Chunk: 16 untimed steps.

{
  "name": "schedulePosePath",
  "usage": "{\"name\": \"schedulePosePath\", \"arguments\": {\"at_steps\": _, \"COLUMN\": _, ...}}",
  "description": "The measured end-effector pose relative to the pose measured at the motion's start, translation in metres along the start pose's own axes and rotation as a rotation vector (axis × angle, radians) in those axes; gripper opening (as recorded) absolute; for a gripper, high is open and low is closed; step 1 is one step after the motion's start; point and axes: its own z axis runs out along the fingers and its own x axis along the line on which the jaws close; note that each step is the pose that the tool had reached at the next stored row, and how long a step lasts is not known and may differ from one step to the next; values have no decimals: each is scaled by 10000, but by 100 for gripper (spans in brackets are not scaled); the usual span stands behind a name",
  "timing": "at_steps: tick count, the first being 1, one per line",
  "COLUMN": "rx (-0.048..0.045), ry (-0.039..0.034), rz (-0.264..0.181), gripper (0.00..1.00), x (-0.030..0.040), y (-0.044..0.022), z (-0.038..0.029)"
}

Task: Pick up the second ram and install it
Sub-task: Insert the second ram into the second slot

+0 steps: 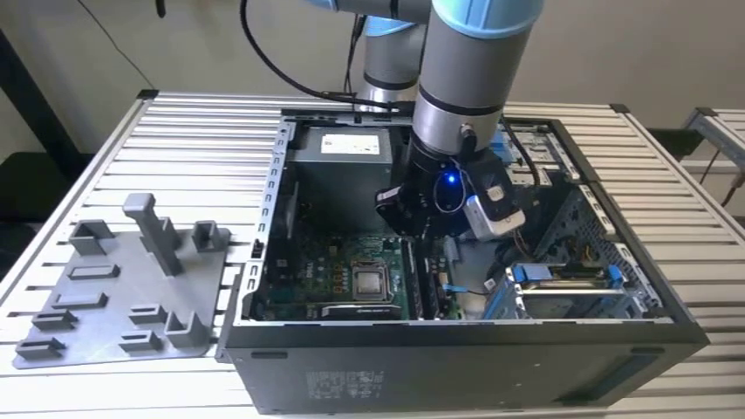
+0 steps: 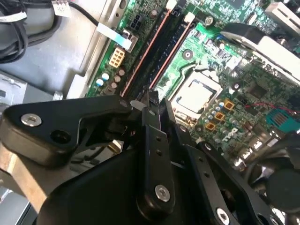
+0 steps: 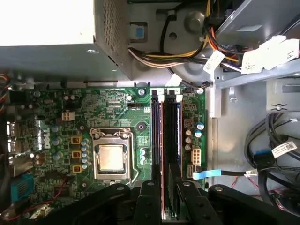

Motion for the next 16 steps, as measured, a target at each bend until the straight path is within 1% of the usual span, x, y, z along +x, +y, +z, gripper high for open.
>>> {"name": "schedulePosePath", "arguments": {"at_steps": 4, "rx": 1, "ry": 0, "rz": 0, "gripper": 20, "x": 3, "y": 0, "z": -1}}
{"name": "schedulePosePath", "arguments": {"at_steps": 5, "rx": 1, "ry": 0, "rz": 0, "gripper": 13, "x": 4, "y": -1, "z": 0}}
{"name": "schedulePosePath", "arguments": {"at_steps": 6, "rx": 1, "ry": 0, "rz": 0, "gripper": 11, "x": 5, "y": 0, "z": -1}}
{"name": "schedulePosePath", "arguments": {"at_steps": 11, "rx": -1, "ry": 0, "rz": 0, "gripper": 11, "x": 8, "y": -1, "z": -1}}
{"name": "schedulePosePath", "arguments": {"at_steps": 16, "rx": -23, "ry": 3, "rz": 2, "gripper": 11, "x": 9, "y": -1, "z": -1}}
